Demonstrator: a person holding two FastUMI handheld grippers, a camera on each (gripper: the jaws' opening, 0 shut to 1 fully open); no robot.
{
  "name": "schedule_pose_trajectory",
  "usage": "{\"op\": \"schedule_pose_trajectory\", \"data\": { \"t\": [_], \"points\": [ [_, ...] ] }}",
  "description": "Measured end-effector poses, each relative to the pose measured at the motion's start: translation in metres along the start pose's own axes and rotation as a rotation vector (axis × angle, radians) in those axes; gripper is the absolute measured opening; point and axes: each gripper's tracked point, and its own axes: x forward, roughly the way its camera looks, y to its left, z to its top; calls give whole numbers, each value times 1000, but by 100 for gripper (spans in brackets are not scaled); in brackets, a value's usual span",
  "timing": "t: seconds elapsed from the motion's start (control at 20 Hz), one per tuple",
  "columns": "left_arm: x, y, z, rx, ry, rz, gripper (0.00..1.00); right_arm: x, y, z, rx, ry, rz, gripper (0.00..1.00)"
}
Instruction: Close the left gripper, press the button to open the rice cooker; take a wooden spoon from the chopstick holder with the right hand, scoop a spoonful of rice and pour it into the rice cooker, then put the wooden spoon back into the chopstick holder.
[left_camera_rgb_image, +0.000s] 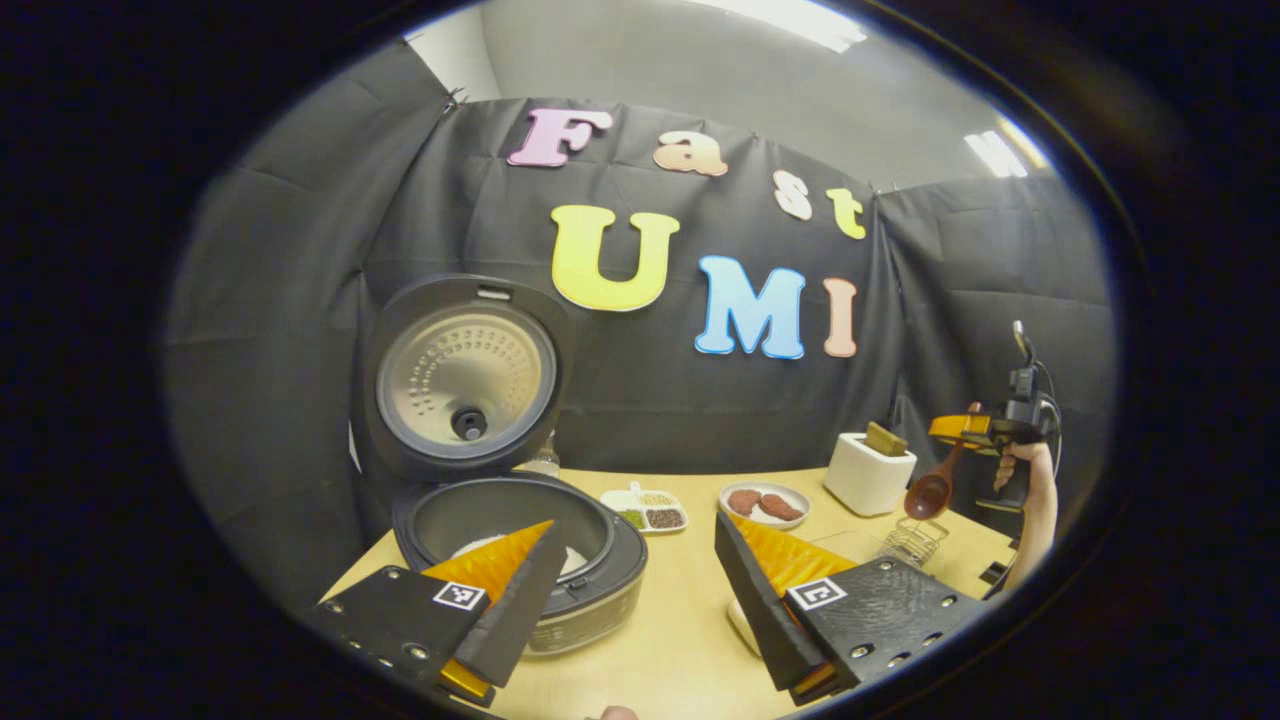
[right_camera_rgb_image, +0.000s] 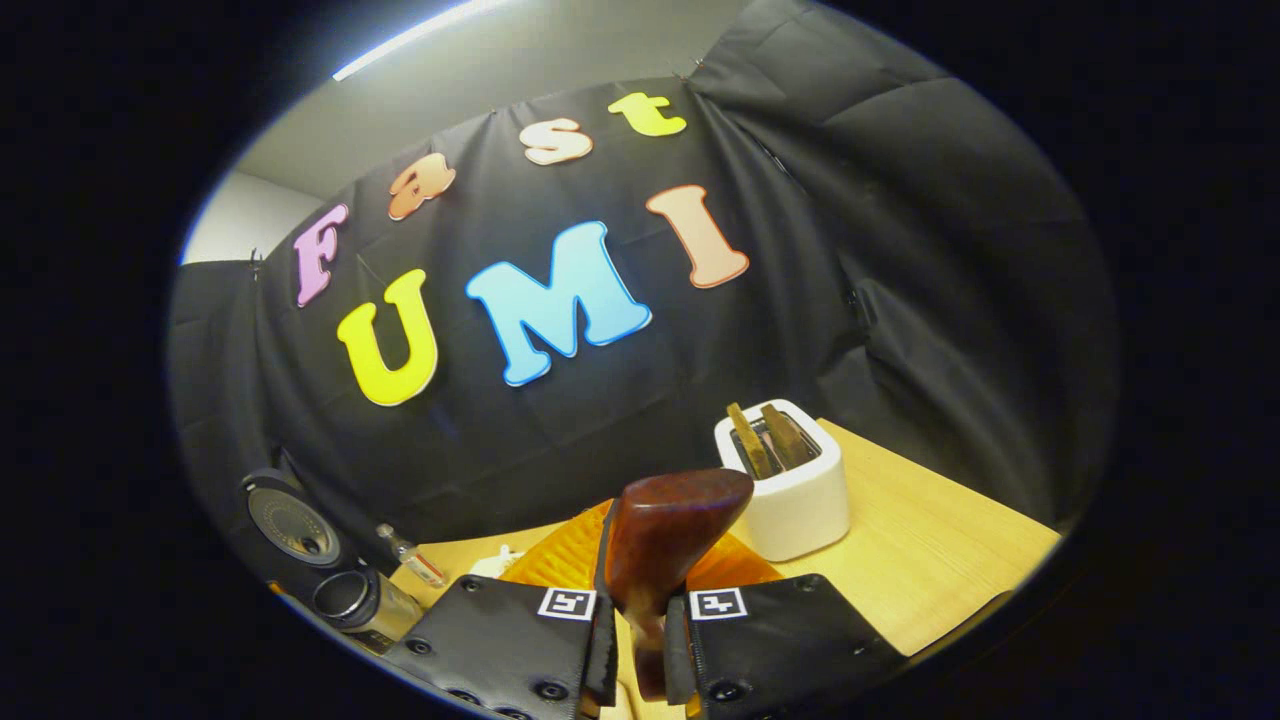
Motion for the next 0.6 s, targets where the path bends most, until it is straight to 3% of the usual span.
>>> {"op": "schedule_pose_trajectory", "data": {
  "t": [0.35, 0.6],
  "points": [
    [-8, -4, -10, -51, 3, -35, 92, -15, 93, -31, -42, 58, 204, 20],
    [-8, -1, -17, -59, 15, -38, 93, -18, 126, -82, -134, 145, 253, 20]
  ]
}}
